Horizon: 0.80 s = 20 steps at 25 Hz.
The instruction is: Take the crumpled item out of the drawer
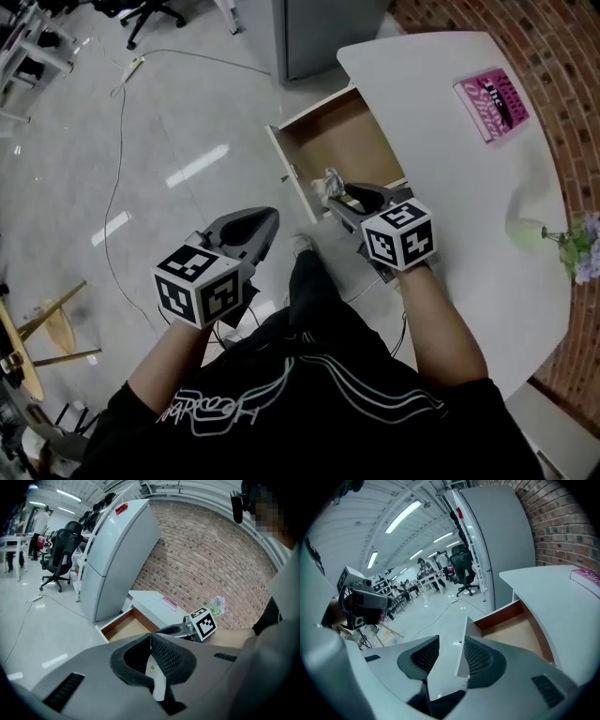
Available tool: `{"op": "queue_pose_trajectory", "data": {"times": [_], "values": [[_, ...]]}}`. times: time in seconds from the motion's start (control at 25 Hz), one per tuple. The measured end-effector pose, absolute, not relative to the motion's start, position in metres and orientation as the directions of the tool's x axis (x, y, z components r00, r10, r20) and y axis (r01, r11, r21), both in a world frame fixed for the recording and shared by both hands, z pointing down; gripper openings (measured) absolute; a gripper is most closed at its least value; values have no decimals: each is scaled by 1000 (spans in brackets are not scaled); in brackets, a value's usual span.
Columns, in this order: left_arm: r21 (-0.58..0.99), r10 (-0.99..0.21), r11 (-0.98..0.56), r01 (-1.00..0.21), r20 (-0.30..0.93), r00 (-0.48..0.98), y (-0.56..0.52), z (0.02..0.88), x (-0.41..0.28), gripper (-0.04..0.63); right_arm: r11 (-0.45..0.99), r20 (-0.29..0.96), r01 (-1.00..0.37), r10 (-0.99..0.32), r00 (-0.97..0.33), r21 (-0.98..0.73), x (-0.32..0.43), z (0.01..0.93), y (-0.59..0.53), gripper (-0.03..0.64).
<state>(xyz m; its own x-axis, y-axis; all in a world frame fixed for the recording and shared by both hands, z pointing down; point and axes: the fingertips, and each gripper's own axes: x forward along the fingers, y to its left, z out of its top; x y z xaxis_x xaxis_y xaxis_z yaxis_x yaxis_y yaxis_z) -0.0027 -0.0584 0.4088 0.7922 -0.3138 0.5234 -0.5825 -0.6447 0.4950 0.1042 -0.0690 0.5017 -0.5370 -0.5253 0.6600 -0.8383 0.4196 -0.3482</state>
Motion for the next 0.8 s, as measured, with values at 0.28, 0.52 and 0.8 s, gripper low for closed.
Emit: {"op": "queue_pose_trajectory", "data": {"times": [0.28,0.52,0.8], "values": [[514,-330,-592,-621,548,769,-104,436,3,23,450,761,-825,-384,-523,-341,105,567,-106,218],[526,-337,-539,-658,581,740,-127,469,-1,23,472,843,-818,-244,-480,-329,108,624,-127,233],[537,-340,-492,-685,606,719,-149,497,-9,23,496,906,-808,-91,-413,-319,107,676,-149,238]]}}
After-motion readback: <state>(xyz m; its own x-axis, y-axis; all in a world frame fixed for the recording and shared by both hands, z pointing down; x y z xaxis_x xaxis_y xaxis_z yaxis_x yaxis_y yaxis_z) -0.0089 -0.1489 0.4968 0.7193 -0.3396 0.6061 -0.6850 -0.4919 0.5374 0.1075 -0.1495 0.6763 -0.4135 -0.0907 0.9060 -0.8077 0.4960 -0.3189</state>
